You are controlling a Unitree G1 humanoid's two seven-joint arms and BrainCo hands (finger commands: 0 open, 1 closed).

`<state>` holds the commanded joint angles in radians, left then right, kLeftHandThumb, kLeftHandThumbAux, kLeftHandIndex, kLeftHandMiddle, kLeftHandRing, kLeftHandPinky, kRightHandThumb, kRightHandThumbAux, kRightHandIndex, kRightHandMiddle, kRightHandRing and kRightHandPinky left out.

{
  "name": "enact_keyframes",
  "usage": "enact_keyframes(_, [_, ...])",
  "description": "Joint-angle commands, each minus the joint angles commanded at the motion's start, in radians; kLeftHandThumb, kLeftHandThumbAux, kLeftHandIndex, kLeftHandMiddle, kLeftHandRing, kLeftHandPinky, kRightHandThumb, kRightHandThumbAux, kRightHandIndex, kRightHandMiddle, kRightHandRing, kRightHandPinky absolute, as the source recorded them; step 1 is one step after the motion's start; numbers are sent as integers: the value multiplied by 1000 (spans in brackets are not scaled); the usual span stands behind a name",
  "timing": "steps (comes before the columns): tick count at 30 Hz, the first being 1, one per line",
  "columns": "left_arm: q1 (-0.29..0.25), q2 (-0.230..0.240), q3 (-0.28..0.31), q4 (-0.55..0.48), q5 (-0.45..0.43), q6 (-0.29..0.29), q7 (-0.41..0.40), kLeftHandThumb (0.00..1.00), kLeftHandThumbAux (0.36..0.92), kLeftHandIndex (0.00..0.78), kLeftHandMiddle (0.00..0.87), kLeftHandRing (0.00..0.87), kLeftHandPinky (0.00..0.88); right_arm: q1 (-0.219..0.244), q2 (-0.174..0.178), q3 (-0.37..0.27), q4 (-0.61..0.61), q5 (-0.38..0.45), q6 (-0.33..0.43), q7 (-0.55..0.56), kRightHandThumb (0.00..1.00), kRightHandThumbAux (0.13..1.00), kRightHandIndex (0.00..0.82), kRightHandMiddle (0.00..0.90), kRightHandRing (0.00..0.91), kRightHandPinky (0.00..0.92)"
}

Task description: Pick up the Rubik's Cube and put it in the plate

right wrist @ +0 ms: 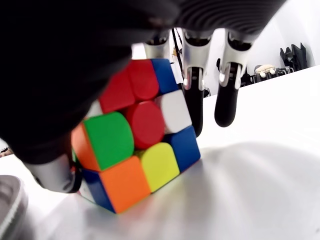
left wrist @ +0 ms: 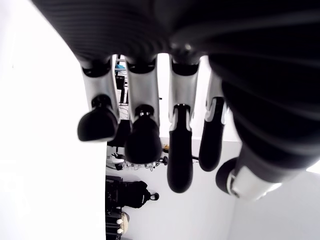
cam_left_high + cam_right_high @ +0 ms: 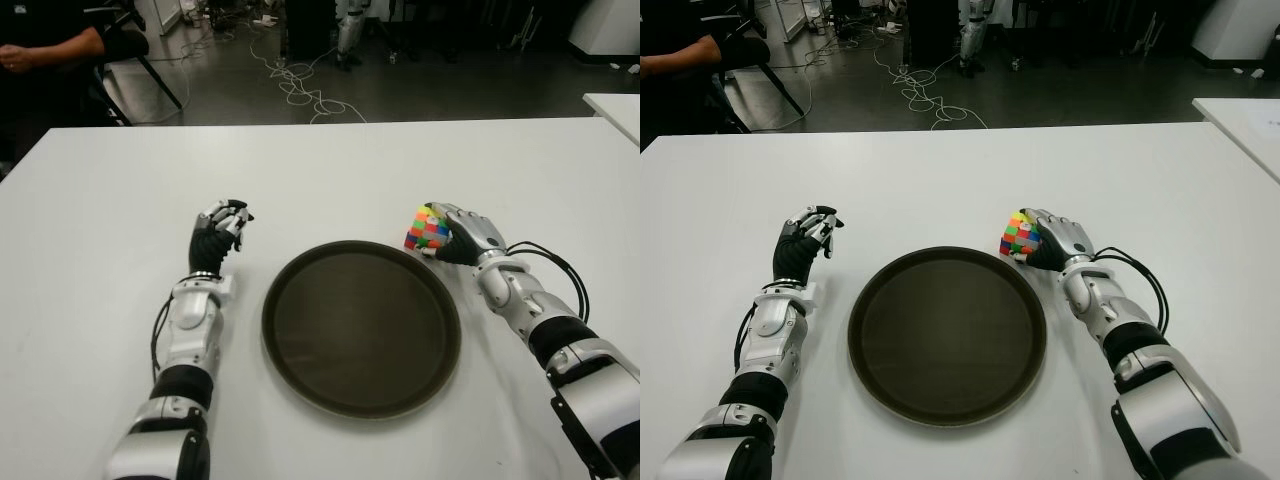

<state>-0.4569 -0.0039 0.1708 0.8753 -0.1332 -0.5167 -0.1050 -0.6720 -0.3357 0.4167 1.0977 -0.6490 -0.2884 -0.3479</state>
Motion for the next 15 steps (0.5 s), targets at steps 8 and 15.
enact_keyframes(8, [-1,-1,-3,-2,8,12,17,856,658,424,536,766,799,2,2,-7,-1,8,-3,-37,597,638,200,348,390,434])
enact_keyframes(15, [-3,1,-9,1,19,12,34,857,655,426,548,756,781,7,8,-22,-3,22,-12,-76,805,688,338,499,448,484])
